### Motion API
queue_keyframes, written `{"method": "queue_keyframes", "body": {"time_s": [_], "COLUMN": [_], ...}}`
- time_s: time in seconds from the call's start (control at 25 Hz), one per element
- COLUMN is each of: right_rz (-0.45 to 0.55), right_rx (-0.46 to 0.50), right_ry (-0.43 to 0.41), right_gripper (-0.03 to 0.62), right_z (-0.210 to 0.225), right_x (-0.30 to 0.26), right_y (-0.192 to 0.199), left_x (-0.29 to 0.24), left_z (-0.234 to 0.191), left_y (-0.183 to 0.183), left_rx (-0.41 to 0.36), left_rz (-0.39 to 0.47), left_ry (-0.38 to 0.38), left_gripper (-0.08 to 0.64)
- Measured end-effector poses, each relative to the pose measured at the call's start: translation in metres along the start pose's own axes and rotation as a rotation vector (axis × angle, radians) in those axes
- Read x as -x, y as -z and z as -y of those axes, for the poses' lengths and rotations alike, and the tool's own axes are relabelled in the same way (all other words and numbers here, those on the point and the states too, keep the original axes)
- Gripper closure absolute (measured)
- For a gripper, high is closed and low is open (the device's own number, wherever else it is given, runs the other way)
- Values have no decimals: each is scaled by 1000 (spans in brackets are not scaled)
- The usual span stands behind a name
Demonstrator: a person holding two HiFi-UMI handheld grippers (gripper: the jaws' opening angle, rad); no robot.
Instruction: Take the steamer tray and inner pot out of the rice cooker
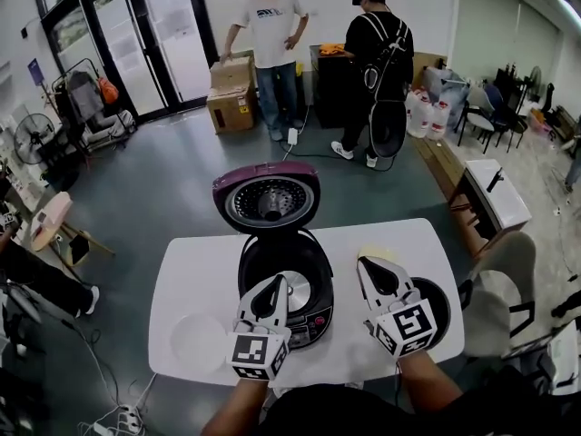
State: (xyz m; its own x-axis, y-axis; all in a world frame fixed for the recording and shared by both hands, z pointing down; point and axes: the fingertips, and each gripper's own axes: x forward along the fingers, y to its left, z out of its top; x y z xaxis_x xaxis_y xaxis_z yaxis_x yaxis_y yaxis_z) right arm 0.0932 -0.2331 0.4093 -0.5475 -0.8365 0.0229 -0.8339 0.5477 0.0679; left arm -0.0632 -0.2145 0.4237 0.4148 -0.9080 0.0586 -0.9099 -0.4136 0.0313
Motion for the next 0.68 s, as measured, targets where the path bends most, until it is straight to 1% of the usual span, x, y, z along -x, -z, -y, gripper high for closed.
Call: {"method": "queue_keyframes", "body": {"time_s": [0.28, 0.48, 0.68], "right_rz": [12, 9, 34], "right_rx": [20, -15, -19], "right_ry": [-41, -71, -74], "right_gripper": [594, 594, 594], "right_z": [-10, -14, -20], "right_x": [-8, -10, -10], "right_y": [-2, -4, -13], "left_x": [8, 11, 18], "left_z": [-10, -15, -21], "left_y": [9, 8, 7], "left_rx": [9, 11, 21], "left_rz": [-17, -17, -17], "left_ry": [-23, -33, -45], "left_gripper": [561, 561, 561]}}
